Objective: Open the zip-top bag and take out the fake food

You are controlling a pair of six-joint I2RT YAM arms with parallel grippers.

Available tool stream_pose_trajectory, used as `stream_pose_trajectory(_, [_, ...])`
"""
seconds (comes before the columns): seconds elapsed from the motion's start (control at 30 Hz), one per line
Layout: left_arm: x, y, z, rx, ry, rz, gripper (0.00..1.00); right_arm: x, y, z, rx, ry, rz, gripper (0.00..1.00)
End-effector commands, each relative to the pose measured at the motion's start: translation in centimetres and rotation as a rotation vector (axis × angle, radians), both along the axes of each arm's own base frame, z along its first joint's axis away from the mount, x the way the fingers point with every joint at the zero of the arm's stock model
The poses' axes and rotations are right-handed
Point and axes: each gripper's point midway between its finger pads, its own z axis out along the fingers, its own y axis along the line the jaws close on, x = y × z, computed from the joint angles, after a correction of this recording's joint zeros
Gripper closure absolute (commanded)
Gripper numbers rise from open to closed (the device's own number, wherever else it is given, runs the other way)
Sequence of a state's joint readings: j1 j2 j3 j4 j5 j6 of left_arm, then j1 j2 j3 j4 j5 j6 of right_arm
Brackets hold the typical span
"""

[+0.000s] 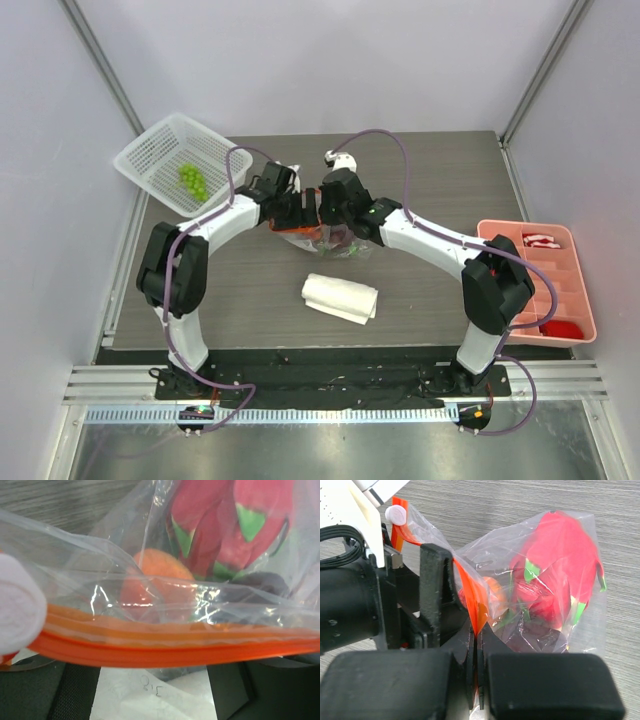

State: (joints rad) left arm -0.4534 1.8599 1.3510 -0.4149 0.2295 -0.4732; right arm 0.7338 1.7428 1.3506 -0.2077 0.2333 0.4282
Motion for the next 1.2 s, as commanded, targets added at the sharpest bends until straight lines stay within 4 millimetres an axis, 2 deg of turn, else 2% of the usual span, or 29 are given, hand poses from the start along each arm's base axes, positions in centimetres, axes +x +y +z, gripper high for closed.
stream_pose_trajectory(0.0, [2.4, -0.3, 0.1, 0.009, -0.086, 0.077, 0.23, 0.4, 0.4, 3.8, 0.080, -0.079, -0.014, 0.99])
stream_pose_trajectory(0.17, [3.1, -0.5, -0.7, 0.017, -0.090, 0.089, 0.22, 0.5, 0.4, 4.1, 0.080, -0.084, -0.013, 0.99])
stream_pose_trajectory(0.3, [1.6, -1.0, -2.2, -0.008, -0.033, 0.051, 0.23, 0.5, 0.3, 3.9, 0.066, -0.084, -0.011, 0.99])
stream_pose_trajectory(0.33, [0.8, -0.7, -3.0, -0.003, -0.009, 0.047, 0.23, 0.5, 0.3, 3.8, 0.063, -0.084, -0.011, 0.99])
stream_pose_trajectory(0.37, [0.7, -0.7, -2.6, -0.012, -0.021, 0.045, 0.23, 0.5, 0.2, 3.7, 0.061, -0.083, -0.013, 0.99])
stream_pose_trajectory(0.53, [0.1, 0.3, -2.8, 0.031, -0.031, 0.048, 0.24, 0.4, 0.1, 3.1, 0.054, -0.072, -0.014, 0.99])
stream_pose_trajectory(0.6, [0.4, 0.3, -3.1, 0.036, -0.027, 0.057, 0.28, 0.4, 0.1, 3.0, 0.054, -0.073, -0.017, 0.99])
stream_pose_trajectory(0.67, [0.6, 0.2, -3.1, 0.034, -0.032, 0.062, 0.38, 0.5, 0.1, 3.1, 0.058, -0.074, -0.019, 0.99])
stream_pose_trajectory(0.7, [0.7, 0.3, -2.8, 0.036, -0.039, 0.068, 0.50, 0.4, 0.1, 3.2, 0.060, -0.075, -0.019, 0.99])
stream_pose_trajectory(0.8, [0.9, 0.6, -1.1, 0.033, -0.080, 0.079, 0.67, 0.4, -0.4, 3.3, 0.051, -0.080, -0.036, 0.99])
stream_pose_trajectory(0.83, [0.9, 0.7, 0.6, 0.023, -0.110, 0.079, 0.69, 0.5, -0.6, 3.3, 0.044, -0.084, -0.047, 0.99])
stream_pose_trajectory(0.9, [0.9, 0.9, 2.3, 0.016, -0.140, 0.082, 0.78, 0.5, -0.8, 3.2, 0.041, -0.083, -0.058, 0.99])
stream_pose_trajectory(0.93, [1.0, 1.0, 4.1, -0.002, -0.177, 0.085, 0.81, 0.6, -0.9, 3.3, 0.043, -0.084, -0.065, 0.99])
stream_pose_trajectory(1.07, [1.1, 0.9, 7.8, -0.099, -0.233, 0.086, 0.84, 0.8, -0.7, 3.5, 0.053, -0.084, -0.079, 0.99])
stream_pose_trajectory(1.1, [1.3, 1.2, 8.4, -0.121, -0.233, 0.107, 0.90, 0.9, -0.7, 3.7, 0.054, -0.087, -0.084, 0.99])
stream_pose_trajectory(1.17, [1.4, 1.5, 9.6, -0.161, -0.241, 0.114, 0.93, 1.1, -0.9, 3.9, 0.048, -0.094, -0.096, 0.99])
